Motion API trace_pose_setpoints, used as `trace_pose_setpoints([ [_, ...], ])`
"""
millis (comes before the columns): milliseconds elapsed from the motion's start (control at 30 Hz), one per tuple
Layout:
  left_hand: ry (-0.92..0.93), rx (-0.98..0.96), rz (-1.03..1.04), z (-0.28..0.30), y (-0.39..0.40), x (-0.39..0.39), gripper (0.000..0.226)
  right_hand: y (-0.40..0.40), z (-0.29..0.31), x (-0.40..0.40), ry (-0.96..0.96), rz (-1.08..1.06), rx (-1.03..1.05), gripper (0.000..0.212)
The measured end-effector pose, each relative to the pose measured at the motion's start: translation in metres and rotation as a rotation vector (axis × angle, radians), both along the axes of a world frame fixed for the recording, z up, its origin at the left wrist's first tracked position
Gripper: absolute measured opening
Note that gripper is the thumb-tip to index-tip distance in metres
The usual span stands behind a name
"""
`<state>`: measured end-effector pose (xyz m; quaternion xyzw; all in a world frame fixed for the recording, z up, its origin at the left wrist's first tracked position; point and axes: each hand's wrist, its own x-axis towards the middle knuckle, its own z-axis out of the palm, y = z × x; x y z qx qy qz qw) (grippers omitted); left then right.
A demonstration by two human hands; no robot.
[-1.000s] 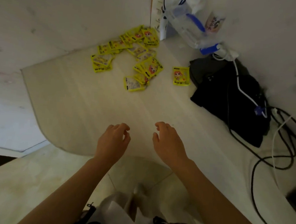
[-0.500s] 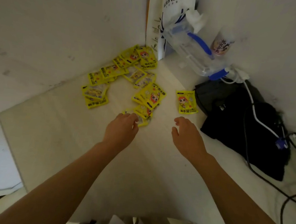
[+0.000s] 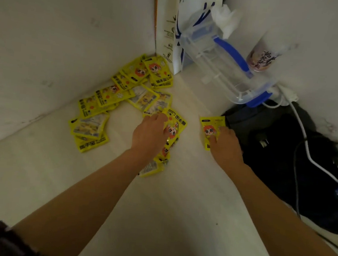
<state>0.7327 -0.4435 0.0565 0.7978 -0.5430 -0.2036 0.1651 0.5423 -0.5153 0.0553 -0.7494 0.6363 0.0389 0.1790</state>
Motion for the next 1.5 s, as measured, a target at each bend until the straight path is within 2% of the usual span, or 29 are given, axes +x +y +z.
trace_pose_setpoints([
  [267,-0.177,0.126,0.074,-0.031,-0.036,-0.011,0.052,-0.019,-0.027,0.008,0.133,-0.074,0.024,0.041],
  [400,-0.174,0.102,0.114,-0.040,-0.021,-0.015,0.064,-0.006,-0.039,0.010,0.152,-0.060,0.009,0.052],
  [533,-0.209,0.011,0.095,-0.041,0.002,-0.016,0.065,0.014,-0.045,0.006,0.195,-0.002,0.042,0.060],
  [633,-0.141,0.005,0.116,-0.039,0.016,-0.013,0.064,0.026,-0.041,0.003,0.211,0.022,0.032,0.064],
  [800,-0.068,0.061,0.213,-0.029,0.030,-0.008,0.070,0.033,-0.032,0.012,0.164,-0.058,0.050,0.079],
  [867,0.006,0.079,0.252,-0.024,0.035,-0.004,0.074,0.032,-0.030,0.013,0.062,-0.121,0.117,0.076],
  [933,0.091,0.102,0.302,-0.020,0.041,0.002,0.077,0.029,-0.028,0.012,-0.016,-0.134,0.177,0.065],
  [1033,0.208,0.148,0.396,-0.021,0.055,0.015,0.070,0.028,-0.026,0.012,-0.066,-0.034,0.178,0.049],
  [1133,0.340,0.152,0.496,-0.020,0.070,0.035,0.048,0.028,-0.020,0.021,-0.129,0.071,0.197,0.039],
  [1233,0.267,0.155,0.532,-0.013,0.082,0.062,0.026,0.026,-0.009,0.037,-0.166,0.238,0.154,0.035],
  [1500,0.257,0.055,0.716,0.007,0.081,0.136,0.032,0.017,-0.011,0.084,-0.003,0.763,-0.016,0.046],
])
